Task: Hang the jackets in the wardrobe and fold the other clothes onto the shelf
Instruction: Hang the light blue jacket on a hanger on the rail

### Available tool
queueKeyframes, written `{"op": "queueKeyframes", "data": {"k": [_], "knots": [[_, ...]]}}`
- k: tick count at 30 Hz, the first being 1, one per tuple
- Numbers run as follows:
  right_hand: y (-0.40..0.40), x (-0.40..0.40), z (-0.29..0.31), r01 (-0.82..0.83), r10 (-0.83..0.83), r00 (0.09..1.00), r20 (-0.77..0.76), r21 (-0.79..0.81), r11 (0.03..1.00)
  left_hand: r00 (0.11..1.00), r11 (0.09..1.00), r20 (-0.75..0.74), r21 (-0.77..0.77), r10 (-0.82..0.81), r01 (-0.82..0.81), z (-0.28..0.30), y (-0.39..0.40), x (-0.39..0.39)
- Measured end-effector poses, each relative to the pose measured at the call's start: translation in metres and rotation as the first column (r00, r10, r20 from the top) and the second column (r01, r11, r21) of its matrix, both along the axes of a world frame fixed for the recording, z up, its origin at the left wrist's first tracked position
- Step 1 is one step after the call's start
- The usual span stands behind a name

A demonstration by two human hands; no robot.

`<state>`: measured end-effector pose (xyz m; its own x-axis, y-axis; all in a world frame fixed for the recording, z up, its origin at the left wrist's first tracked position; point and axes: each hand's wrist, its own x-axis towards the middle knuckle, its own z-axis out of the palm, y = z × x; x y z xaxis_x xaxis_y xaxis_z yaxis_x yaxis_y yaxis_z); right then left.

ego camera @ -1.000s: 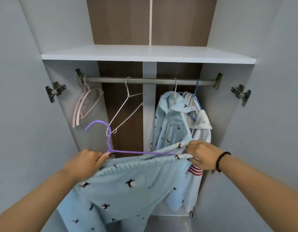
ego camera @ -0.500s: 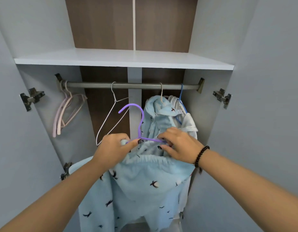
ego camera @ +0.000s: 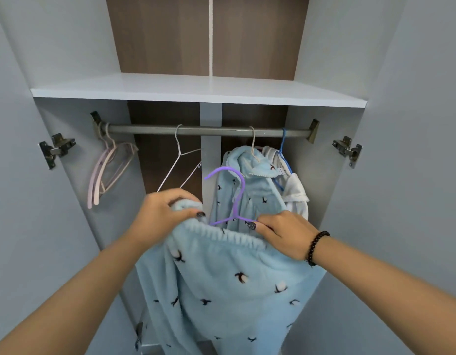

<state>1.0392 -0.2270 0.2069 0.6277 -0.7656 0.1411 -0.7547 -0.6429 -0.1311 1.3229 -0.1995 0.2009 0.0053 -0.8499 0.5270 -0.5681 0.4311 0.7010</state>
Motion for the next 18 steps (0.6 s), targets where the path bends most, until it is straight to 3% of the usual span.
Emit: {"op": "queueKeyframes", "data": {"k": [4,7,10,12,14,18], "knots": [[0.002,-0.008,0.003,0.039,-0.045,0.996,0.071,0.086,0.996,0.984,0.984,0.015,0.034,0.177,-0.177,0.006,-0.006,0.029],[0.006,0.005,0.003,0.017,-0.044,0.989,0.139,0.191,0.981,0.984,0.986,0.071,0.021,0.166,-0.168,0.002,-0.011,0.023],[0.015,0.017,-0.001,-0.007,-0.094,0.949,0.300,0.319,0.948,0.976,0.977,-0.036,0.007,0.214,-0.214,0.000,-0.020,0.018],[0.021,0.022,-0.002,-0.057,-0.027,0.937,0.347,0.229,0.972,0.918,0.936,-0.185,0.029,0.350,-0.351,0.002,-0.026,0.025],[0.031,0.027,-0.002,-0.136,0.096,0.953,0.289,0.121,0.983,0.837,0.882,-0.285,0.077,0.466,-0.465,0.008,-0.031,0.035],[0.046,0.040,0.000,-0.250,0.247,0.957,0.150,-0.004,0.968,0.799,0.858,-0.320,0.103,0.508,-0.504,0.016,-0.032,0.046]]}}
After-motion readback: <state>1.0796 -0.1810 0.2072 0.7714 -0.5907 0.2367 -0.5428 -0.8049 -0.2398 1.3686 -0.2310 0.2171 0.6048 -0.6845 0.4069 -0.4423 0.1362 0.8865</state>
